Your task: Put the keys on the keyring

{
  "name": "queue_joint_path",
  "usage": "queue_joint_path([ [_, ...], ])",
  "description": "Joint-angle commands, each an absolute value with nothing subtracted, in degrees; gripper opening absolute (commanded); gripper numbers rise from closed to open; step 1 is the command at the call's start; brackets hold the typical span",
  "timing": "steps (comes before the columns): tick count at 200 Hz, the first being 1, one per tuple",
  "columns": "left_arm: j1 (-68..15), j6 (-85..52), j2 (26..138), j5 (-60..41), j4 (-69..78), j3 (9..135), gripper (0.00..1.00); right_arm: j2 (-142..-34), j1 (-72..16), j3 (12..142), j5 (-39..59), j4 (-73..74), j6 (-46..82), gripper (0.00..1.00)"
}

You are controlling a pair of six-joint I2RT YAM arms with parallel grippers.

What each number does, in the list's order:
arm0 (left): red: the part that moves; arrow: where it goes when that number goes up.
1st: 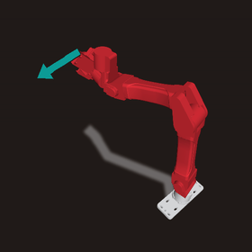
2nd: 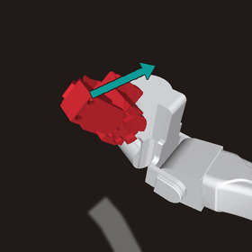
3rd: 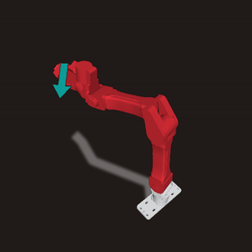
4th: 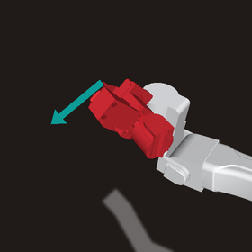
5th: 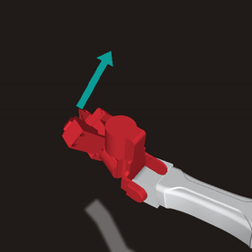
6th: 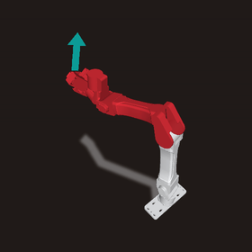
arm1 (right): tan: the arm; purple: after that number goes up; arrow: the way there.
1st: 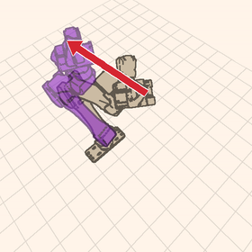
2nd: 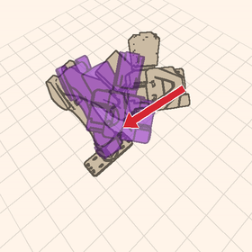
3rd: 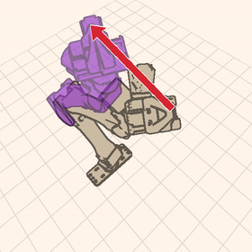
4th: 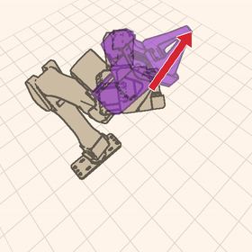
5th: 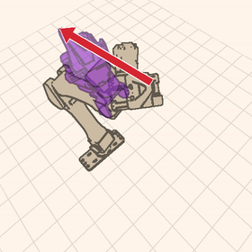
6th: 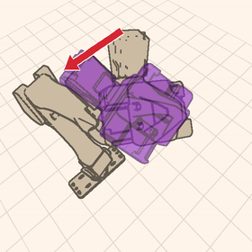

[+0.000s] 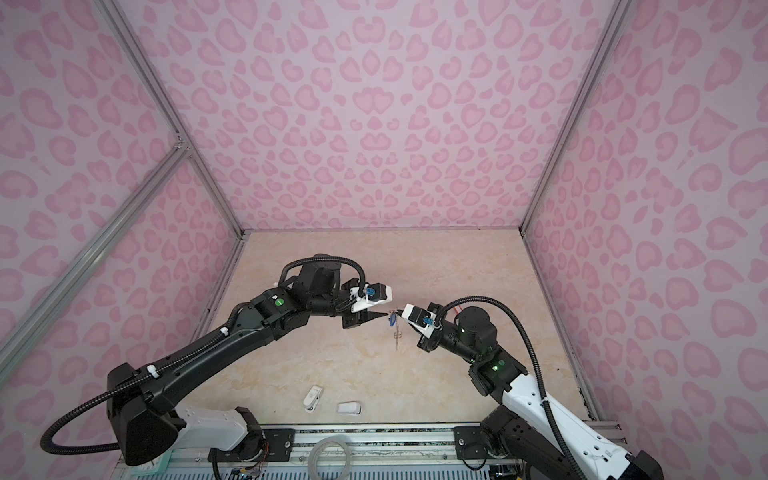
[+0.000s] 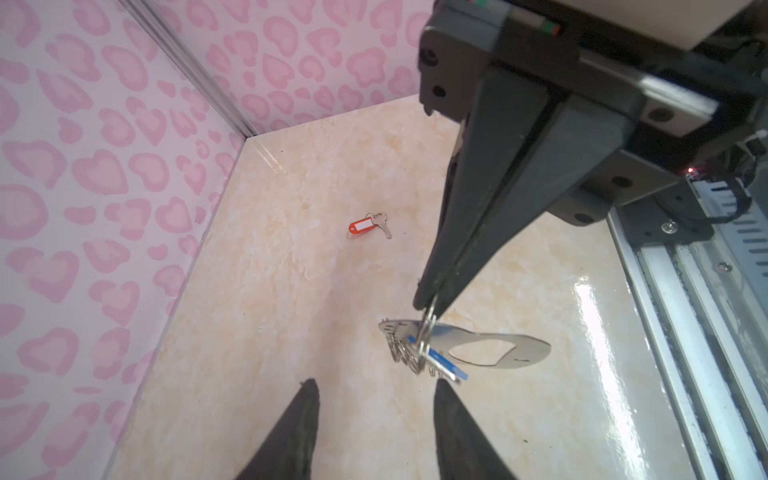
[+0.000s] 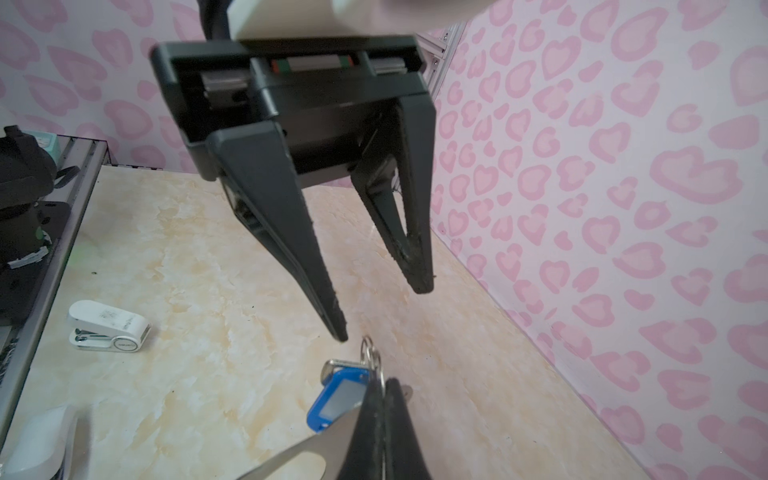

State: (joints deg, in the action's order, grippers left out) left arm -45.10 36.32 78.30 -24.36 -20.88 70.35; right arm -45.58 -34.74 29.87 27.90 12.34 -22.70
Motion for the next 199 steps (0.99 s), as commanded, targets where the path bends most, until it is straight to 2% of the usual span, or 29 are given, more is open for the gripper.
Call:
queue_joint_path([
  [1, -44.66, 31.21, 77.28, -28.76, -16.78, 68.94, 0.42, -45.3, -34.8, 29.27, 27.55, 15.79, -21.05, 0.0],
  [9, -44.65, 30.81, 77.15, -29.48, -16.4, 68.44, 0.38, -45.22, -34.82, 29.19, 27.6, 15.89, -21.01, 0.0],
  [23, -44.65, 30.18, 77.21, -30.11, -16.0, 67.96, 0.37, -45.1, -34.75, 29.09, 27.75, 16.0, -20.92, 0.0],
  [27, -44.59, 30.1, 77.27, -30.42, -16.0, 67.94, 0.34, -45.09, -34.8, 29.01, 27.81, 15.9, -20.92, 0.0],
  [71, -44.54, 30.23, 77.56, -32.53, -15.99, 67.59, 0.3, -44.57, -34.8, 29.07, 28.28, 15.25, -21.18, 0.0],
  [131, -44.5, 31.46, 77.69, -34.16, -15.93, 67.94, 0.2, -44.04, -35.06, 29.0, 29.44, 15.02, -21.22, 0.0],
  [164, -44.5, 32.07, 77.4, -34.58, -16.26, 67.85, 0.07, -43.12, -35.33, 28.83, 29.43, 14.94, -21.75, 0.0],
  [199, -44.53, 32.21, 76.9, -34.93, -16.35, 67.36, 0.03, -41.89, -35.43, 28.17, 29.72, 15.15, -21.99, 0.0],
])
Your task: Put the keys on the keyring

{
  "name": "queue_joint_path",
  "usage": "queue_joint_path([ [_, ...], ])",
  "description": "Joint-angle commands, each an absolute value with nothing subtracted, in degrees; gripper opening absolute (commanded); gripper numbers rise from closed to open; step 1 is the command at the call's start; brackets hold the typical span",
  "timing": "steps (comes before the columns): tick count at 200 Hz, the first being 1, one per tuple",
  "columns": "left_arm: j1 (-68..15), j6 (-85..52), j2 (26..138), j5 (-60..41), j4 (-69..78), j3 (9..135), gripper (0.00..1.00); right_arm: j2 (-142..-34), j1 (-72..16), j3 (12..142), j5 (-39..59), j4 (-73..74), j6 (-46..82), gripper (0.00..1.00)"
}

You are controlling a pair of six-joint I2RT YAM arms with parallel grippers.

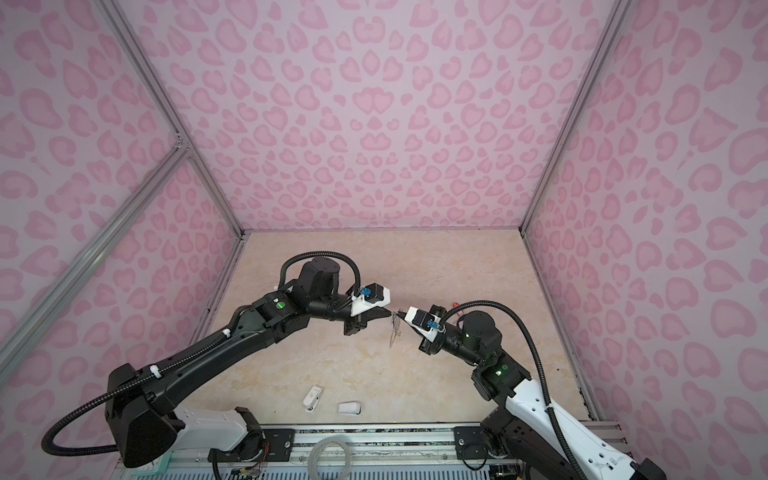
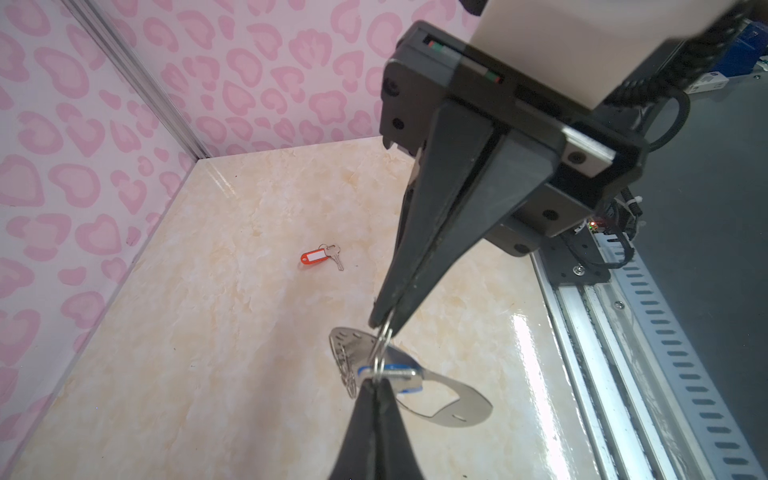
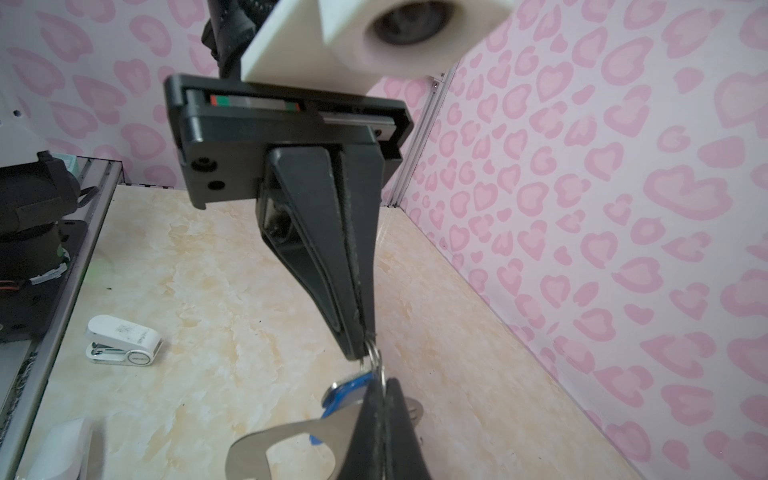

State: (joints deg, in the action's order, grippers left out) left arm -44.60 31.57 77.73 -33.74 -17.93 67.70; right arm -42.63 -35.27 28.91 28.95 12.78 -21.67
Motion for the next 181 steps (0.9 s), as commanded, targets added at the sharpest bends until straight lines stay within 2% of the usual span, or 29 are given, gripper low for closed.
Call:
queue_joint_path([
  [1, -44.54, 32.23, 76.86, -34.96, -16.39, 67.34, 0.03, -41.87, -35.43, 28.11, 29.71, 15.22, -21.98, 0.0],
  [72, -44.51, 32.43, 76.42, -35.97, -17.73, 66.05, 0.03, -38.68, -35.51, 24.97, 27.73, 19.98, -20.92, 0.0],
  [181, -44.53, 31.4, 79.26, -39.98, -19.25, 67.67, 0.04, -39.9, -35.5, 24.01, 27.16, 25.23, -19.69, 0.0],
])
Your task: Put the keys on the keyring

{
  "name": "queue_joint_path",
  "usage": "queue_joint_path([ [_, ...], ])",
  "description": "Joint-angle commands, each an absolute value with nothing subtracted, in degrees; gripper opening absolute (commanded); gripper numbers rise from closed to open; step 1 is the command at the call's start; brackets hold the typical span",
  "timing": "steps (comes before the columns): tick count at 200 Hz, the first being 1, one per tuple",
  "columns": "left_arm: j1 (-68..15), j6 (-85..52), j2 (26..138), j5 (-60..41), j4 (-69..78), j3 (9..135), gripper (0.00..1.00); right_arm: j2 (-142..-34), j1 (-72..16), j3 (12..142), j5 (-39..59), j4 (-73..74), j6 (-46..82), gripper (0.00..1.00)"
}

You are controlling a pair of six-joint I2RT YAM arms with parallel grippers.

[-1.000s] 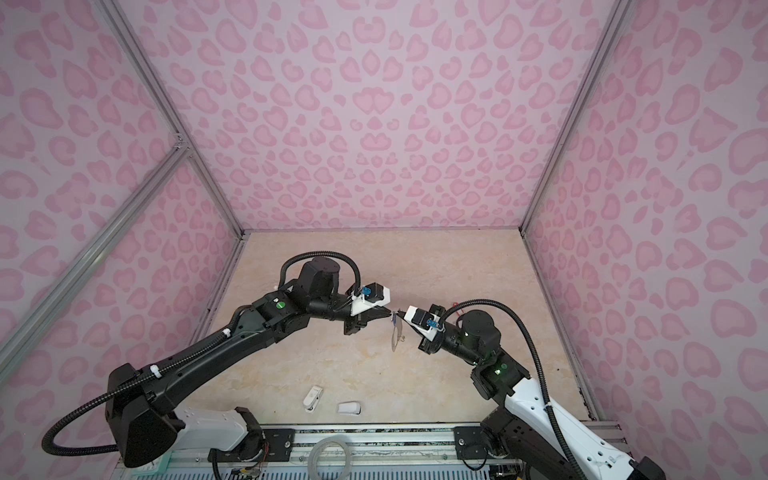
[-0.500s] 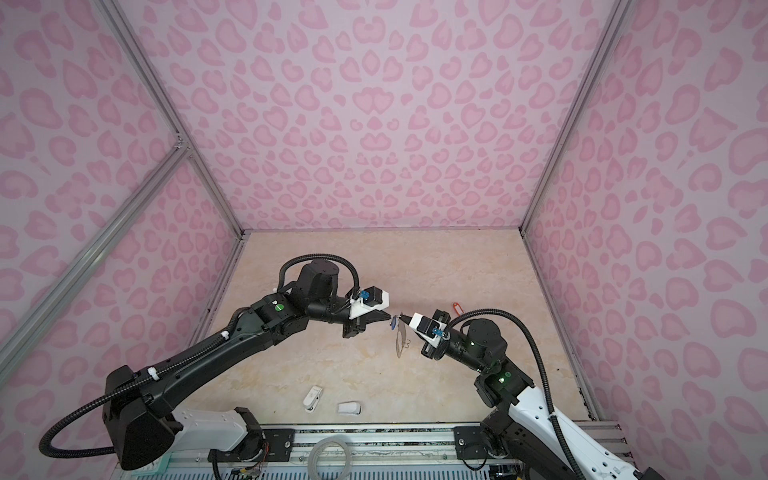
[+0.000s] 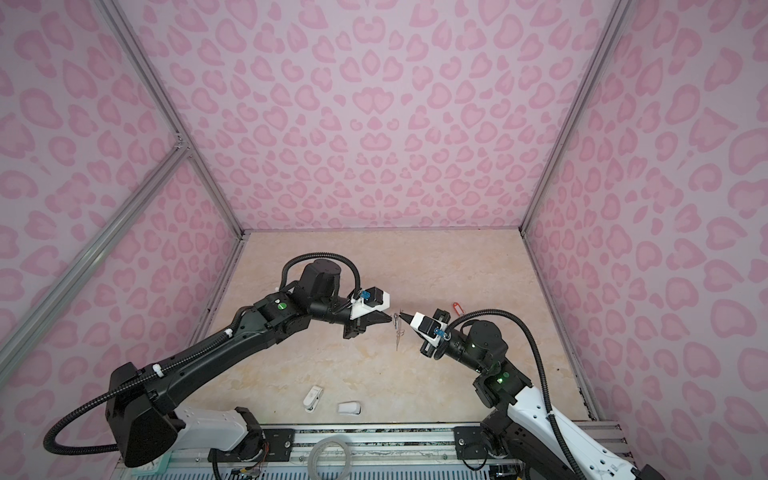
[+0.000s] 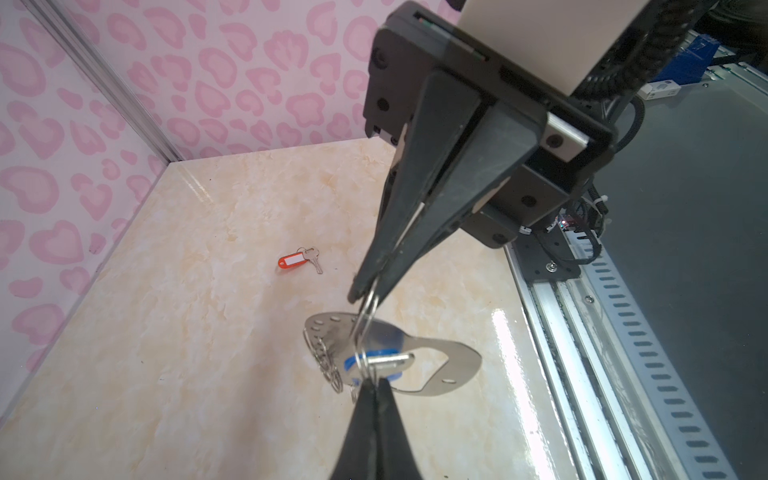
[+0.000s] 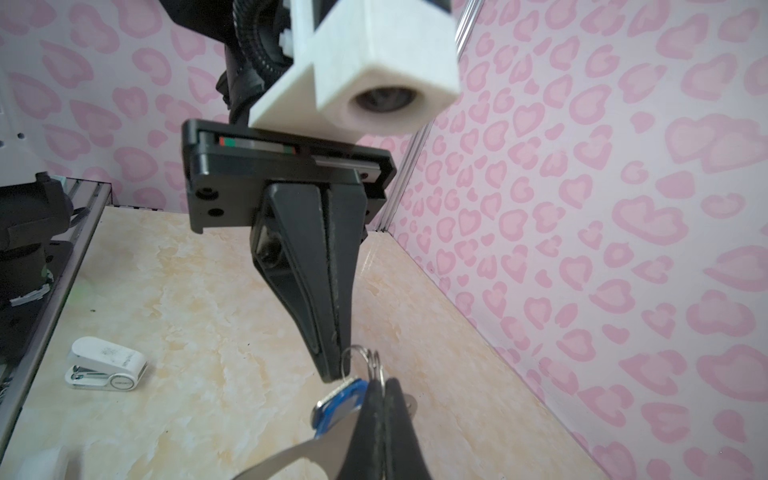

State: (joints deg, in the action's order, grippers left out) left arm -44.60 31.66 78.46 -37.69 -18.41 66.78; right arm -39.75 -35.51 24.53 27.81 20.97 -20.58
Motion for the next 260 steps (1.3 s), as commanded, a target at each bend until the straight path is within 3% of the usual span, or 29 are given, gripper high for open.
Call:
queue_joint_path([
  [1, -44.5, 31.39, 79.31, -39.99, -19.25, 67.72, 0.04, -39.9, -35.5, 24.04, 27.16, 25.23, -19.69, 0.0],
  [17, -44.47, 31.2, 79.13, -39.37, -19.17, 67.85, 0.07, -39.99, -35.51, 24.09, 27.41, 24.89, -19.79, 0.0],
  [33, -44.34, 31.03, 77.98, -37.02, -17.88, 67.56, 0.24, -39.98, -35.51, 24.18, 27.41, 23.99, -19.99, 0.0],
  [43, -44.38, 31.27, 76.94, -35.32, -17.13, 67.12, 0.3, -39.9, -35.5, 24.26, 27.5, 23.41, -20.13, 0.0],
  [76, -44.36, 32.95, 73.55, -31.71, -14.33, 65.71, 0.35, -39.9, -35.51, 24.34, 28.16, 22.9, -20.21, 0.0],
  [83, -44.44, 33.46, 73.18, -31.76, -14.07, 65.65, 0.4, -39.9, -35.48, 24.35, 28.33, 22.85, -20.21, 0.0],
  [172, -45.93, 36.55, 76.05, -35.06, -15.21, 68.8, 0.37, -40.65, -35.53, 24.62, 30.93, 23.38, -19.61, 0.0],
  [190, -46.05, 36.86, 76.58, -34.92, -15.49, 69.19, 0.29, -40.69, -35.49, 24.62, 31.34, 23.72, -19.51, 0.0],
  [260, -46.01, 38.62, 78.24, -35.68, -17.59, 70.62, 0.17, -41.21, -35.55, 24.57, 32.74, 25.38, -19.42, 0.0],
])
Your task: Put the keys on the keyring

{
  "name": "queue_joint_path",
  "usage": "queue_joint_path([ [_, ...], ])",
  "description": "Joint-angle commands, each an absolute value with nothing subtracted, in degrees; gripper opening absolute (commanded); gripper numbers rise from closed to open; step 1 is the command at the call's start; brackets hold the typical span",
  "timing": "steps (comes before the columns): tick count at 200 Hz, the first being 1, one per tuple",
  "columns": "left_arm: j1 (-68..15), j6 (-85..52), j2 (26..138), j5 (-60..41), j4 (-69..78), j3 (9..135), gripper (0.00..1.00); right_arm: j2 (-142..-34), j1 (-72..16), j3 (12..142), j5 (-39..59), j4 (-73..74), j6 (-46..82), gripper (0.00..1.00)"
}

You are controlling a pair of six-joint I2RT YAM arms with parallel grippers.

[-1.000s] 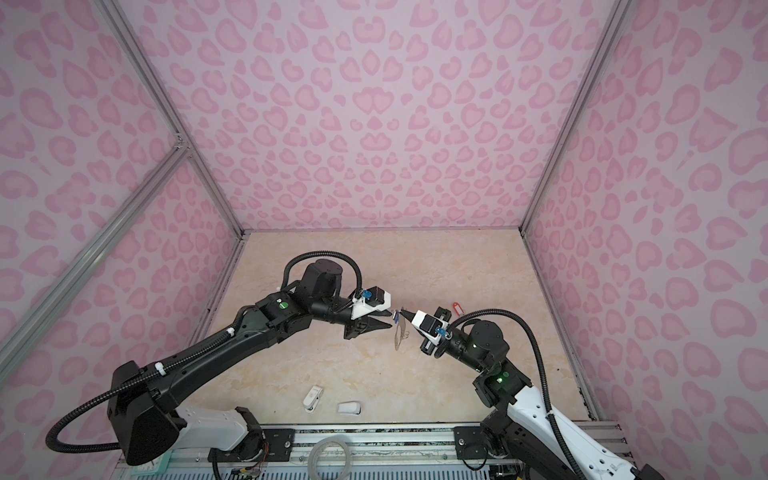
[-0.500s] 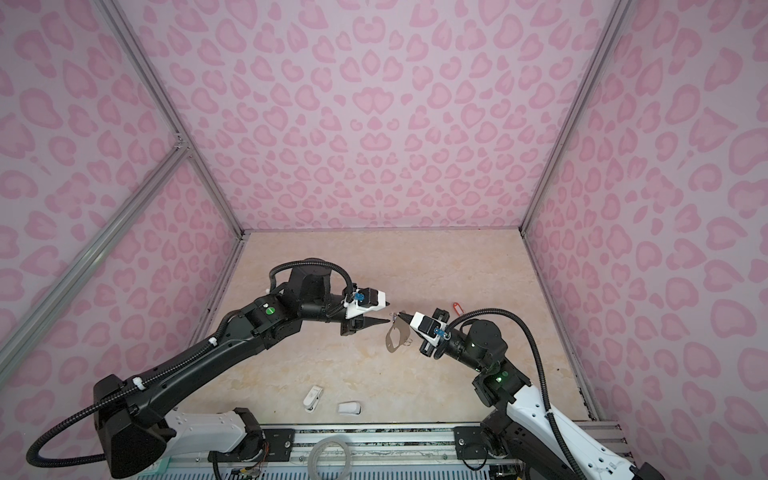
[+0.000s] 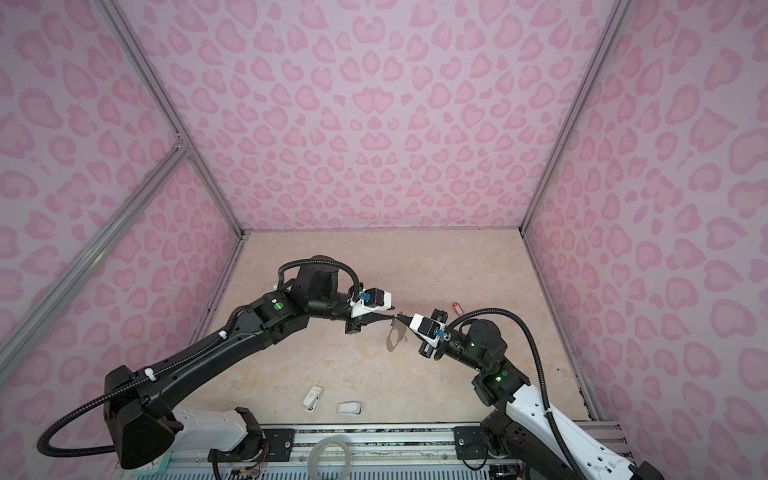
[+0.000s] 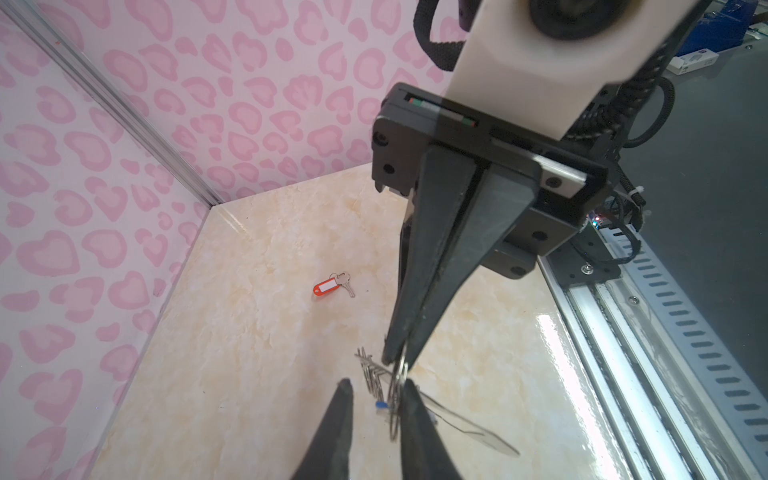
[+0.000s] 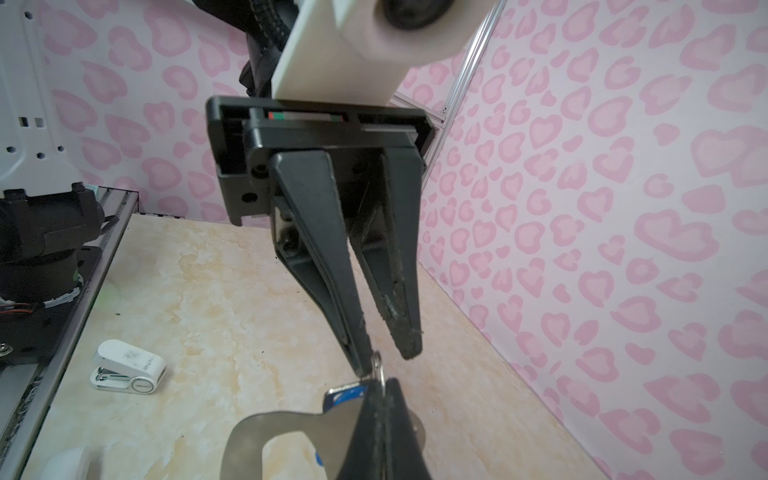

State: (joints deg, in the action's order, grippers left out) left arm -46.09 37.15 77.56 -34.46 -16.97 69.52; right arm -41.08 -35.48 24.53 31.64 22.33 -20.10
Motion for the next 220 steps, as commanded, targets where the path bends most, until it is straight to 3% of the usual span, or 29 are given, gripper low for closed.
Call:
queue_joint_path([
  [1, -45.99, 38.65, 78.28, -35.64, -17.63, 70.64, 0.17, -41.22, -35.57, 24.54, 32.72, 25.39, -19.42, 0.0],
  [23, -46.03, 39.49, 78.14, -35.51, -18.28, 70.83, 0.04, -41.35, -35.52, 24.44, 32.06, 25.24, -19.35, 0.0],
  [33, -46.08, 39.8, 77.81, -34.66, -18.52, 70.99, 0.03, -41.27, -35.62, 24.5, 30.75, 24.71, -19.42, 0.0],
  [55, -47.02, 41.12, 77.6, -29.49, -20.07, 72.02, 0.03, -40.8, -35.54, 25.66, 27.19, 20.59, -21.0, 0.19],
  [82, -48.31, 43.5, 77.8, -22.58, -23.28, 73.45, 0.03, -40.25, -35.57, 27.52, 24.35, 15.84, -23.37, 0.26],
  [144, -51.28, 47.11, 78.98, -14.15, -26.87, 76.34, 0.03, -42.59, -35.96, 29.16, 25.98, 15.46, -23.55, 0.23],
  [220, -52.38, 48.58, 79.31, -13.56, -28.13, 78.42, 0.03, -45.23, -36.29, 29.96, 26.67, 15.79, -23.28, 0.12],
])
